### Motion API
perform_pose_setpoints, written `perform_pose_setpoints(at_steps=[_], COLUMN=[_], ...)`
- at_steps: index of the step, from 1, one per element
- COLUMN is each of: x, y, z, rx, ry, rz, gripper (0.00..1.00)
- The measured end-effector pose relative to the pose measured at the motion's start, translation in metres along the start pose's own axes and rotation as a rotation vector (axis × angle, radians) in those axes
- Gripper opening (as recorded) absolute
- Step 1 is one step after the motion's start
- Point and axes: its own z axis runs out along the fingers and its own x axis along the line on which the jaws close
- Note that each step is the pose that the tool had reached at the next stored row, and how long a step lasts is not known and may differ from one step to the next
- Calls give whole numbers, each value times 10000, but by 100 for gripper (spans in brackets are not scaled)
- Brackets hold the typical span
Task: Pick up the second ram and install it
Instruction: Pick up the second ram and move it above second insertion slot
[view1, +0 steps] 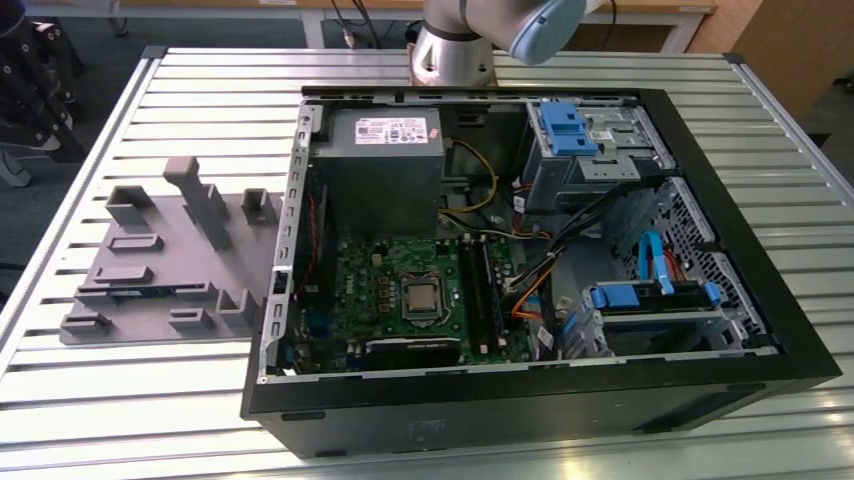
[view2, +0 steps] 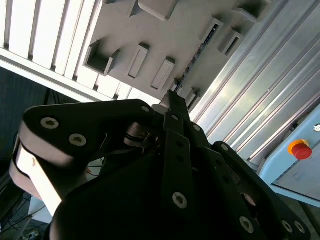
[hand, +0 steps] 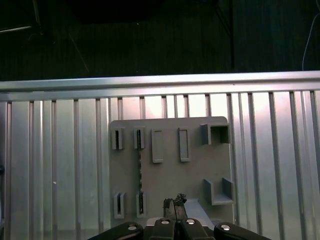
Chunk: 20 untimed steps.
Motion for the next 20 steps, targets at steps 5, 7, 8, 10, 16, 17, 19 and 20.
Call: perform_pose_setpoints(at_steps=[5,7,8,10,16,17,19,20], x=[0,0,0,0,14,17,29,33], y=[0,0,0,0,18,19,26,30], z=[0,0,0,0,19,33,64,82], rx=[0,0,0,0,-5,-5,-12,-11], ry=[0,0,0,1,3,5,6,4], rz=[-1,-1,-1,-1,-148,-219,-326,-348], gripper=[23,29,35,35,41,41,41,41])
